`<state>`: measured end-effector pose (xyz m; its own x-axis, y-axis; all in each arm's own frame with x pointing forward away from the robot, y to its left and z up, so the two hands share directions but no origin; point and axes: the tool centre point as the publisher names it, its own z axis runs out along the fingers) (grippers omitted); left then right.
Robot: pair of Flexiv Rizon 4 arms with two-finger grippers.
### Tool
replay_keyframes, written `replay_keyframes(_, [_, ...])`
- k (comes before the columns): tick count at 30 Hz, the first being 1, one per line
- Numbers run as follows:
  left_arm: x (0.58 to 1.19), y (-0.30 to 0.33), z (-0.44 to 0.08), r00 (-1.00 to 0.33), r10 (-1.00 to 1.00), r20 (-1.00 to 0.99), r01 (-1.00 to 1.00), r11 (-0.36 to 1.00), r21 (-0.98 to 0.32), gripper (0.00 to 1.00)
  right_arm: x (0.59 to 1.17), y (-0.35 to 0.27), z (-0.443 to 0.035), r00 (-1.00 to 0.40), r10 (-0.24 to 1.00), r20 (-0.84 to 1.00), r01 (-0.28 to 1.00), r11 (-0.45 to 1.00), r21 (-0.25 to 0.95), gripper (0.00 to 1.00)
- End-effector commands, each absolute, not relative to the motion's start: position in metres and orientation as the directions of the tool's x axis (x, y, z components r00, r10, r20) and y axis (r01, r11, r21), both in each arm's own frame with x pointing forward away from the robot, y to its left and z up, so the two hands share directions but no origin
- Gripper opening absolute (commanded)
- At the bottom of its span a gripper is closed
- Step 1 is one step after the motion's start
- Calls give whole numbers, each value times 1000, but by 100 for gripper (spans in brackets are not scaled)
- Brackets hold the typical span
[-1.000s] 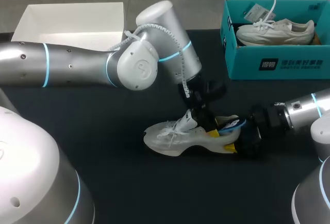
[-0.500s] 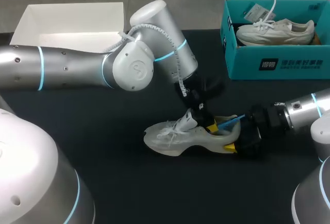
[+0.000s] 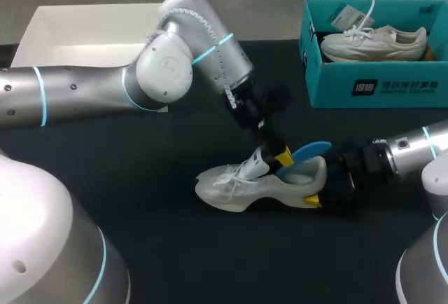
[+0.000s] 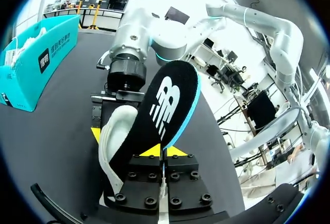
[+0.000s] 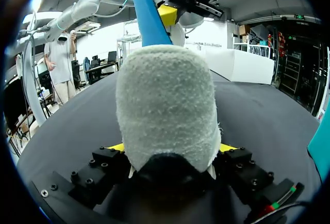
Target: Take the shoe out of the shoebox, open the shoe tongue, remove and reinsert the insole, then place the shoe into the shoebox
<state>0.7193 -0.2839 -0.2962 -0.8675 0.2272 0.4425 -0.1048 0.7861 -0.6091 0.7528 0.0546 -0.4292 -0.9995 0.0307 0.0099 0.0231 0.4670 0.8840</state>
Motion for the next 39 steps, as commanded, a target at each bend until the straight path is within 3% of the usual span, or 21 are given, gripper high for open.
replay_keyframes(1, [724,-282,-279,-856,254,451,-110,762,-638,0,753,56,-431,-999,32,9,23,470,883,0])
replay_keyframes(16, [719,-319,-198,-808,368,461,-158,618,-770,0,753,56,-431,-999,32,9,23,470,883,0])
replay_keyframes(27, [698,-334,-131,-827,432,359,-104,511,-853,0,753,56,-431,-999,32,9,23,470,883,0])
replay_keyframes(39, [697,-335,-127,-838,422,347,-102,502,-859,0,753,56,-431,-999,32,9,23,470,883,0])
